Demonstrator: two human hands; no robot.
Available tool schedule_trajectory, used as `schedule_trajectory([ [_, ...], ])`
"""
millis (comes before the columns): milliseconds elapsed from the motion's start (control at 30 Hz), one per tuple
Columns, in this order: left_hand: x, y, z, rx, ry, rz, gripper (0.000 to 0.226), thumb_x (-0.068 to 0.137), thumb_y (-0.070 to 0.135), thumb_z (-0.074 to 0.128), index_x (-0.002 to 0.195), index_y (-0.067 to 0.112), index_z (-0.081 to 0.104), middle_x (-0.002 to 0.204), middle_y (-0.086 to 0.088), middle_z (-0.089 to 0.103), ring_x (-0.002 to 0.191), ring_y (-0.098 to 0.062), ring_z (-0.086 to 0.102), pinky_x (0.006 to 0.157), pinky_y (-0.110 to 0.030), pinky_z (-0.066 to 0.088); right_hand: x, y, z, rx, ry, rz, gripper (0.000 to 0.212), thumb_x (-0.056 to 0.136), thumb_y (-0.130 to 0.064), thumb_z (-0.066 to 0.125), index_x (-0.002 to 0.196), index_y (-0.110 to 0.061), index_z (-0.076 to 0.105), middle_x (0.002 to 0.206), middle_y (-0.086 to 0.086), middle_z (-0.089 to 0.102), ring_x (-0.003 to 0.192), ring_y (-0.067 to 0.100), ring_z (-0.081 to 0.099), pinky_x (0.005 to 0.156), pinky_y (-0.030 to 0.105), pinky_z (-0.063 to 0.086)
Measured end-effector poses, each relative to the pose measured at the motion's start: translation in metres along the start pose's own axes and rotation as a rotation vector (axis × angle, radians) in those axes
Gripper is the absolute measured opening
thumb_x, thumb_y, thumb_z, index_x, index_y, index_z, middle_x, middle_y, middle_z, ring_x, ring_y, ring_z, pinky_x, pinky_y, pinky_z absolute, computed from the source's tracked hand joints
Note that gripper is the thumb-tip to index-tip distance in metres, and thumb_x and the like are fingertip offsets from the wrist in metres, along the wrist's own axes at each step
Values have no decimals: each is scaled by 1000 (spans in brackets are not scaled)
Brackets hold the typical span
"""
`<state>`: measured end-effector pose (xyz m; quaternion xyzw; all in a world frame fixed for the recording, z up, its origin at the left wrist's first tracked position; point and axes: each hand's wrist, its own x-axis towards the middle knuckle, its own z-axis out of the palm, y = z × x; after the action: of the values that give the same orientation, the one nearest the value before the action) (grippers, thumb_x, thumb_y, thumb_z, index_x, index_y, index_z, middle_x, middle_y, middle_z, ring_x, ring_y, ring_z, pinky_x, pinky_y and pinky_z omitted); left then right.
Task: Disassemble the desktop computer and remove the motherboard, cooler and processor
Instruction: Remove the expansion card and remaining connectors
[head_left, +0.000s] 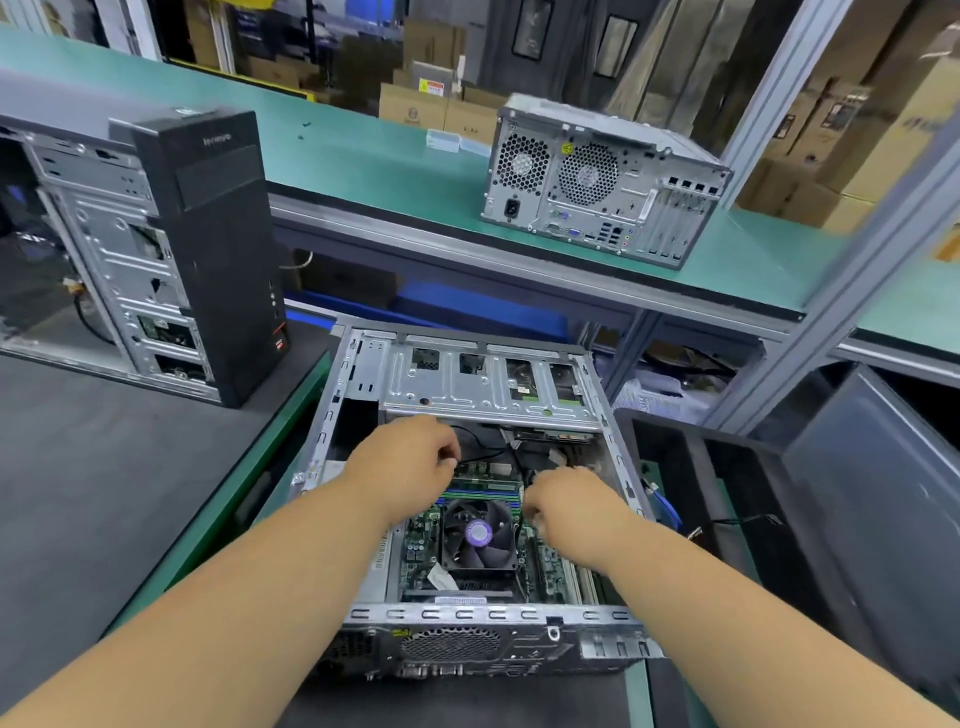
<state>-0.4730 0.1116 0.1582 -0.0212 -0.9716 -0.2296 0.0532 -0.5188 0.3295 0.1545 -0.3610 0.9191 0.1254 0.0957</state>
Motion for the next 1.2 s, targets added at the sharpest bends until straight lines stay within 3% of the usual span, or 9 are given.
schedule_trajectory([
  [100, 0, -4, 4, -8, 14, -19, 14, 91, 32, 52, 92, 33, 66, 88, 17, 53, 87, -11, 56, 72, -26, 44, 6, -7, 3, 325, 43, 139, 25, 91, -11, 48, 106, -16, 68, 115, 5, 58, 99, 26, 58, 84, 32, 48],
  [200, 0, -4, 4, 11, 4, -20, 15, 91, 33, 52, 91, 34, 67, 89, 17, 52, 85, -9, 53, 73, -26, 46, 6, -9, 4, 422, -4, 225, 20, 91, -7, 47, 100, -11, 64, 108, 8, 58, 93, 27, 58, 79, 31, 48],
  [300, 2, -3, 5, 42, -26, -22, 15, 91, 34, 50, 89, 34, 66, 92, 15, 54, 85, -11, 54, 72, -27, 47, 4, -11, 8, 473, -198, 313, 12, 91, -13, 46, 87, -7, 55, 87, 10, 58, 77, 27, 56, 68, 30, 45],
  [400, 5, -3, 6, 65, -52, -26, 15, 90, 35, 50, 86, 35, 65, 93, 14, 58, 82, -12, 56, 68, -26, 46, 1, -17, 10, 743, -508, 417, 24, 88, -21, 52, 75, -5, 65, 71, 11, 64, 54, 23, 59, 58, 27, 53],
  [500, 7, -5, 8, 56, -58, -52, 16, 89, 35, 50, 83, 33, 65, 87, 15, 58, 79, -11, 56, 64, -25, 43, -1, -20, 9, 745, -617, 364, 18, 82, -24, 65, 70, -11, 67, 67, 4, 65, 54, 17, 59, 56, 23, 53],
  [767, 9, -5, 8, 53, -67, -74, 16, 89, 35, 51, 77, 34, 62, 82, 15, 59, 76, -9, 57, 62, -24, 46, 0, -15, 10, 626, -553, 283, 20, 81, -28, 72, 84, -8, 72, 64, -1, 65, 54, 15, 56, 54, 20, 48],
  [900, 10, -4, 7, 56, -70, -80, 17, 89, 34, 51, 77, 32, 64, 80, 16, 59, 74, -7, 57, 60, -23, 44, -1, -13, 11, 670, -502, 335, 18, 75, -27, 61, 69, -12, 68, 60, 0, 67, 50, 15, 59, 53, 20, 50],
  [1033, 10, -4, 8, 52, -72, -84, 17, 88, 34, 52, 75, 33, 63, 79, 16, 58, 73, -6, 56, 57, -23, 41, -2, -5, 7, 749, -347, 381, 15, 68, -26, 61, 58, -15, 64, 49, -3, 62, 47, 13, 55, 51, 19, 46],
  [1200, 10, -4, 8, 48, -77, -85, 16, 88, 35, 52, 77, 33, 63, 80, 17, 58, 74, -5, 56, 57, -23, 41, -4, -1, 6, 738, -142, 381, 28, 69, -24, 64, 54, -15, 42, 51, 2, 33, 53, 20, 31, 51, 28, 25],
])
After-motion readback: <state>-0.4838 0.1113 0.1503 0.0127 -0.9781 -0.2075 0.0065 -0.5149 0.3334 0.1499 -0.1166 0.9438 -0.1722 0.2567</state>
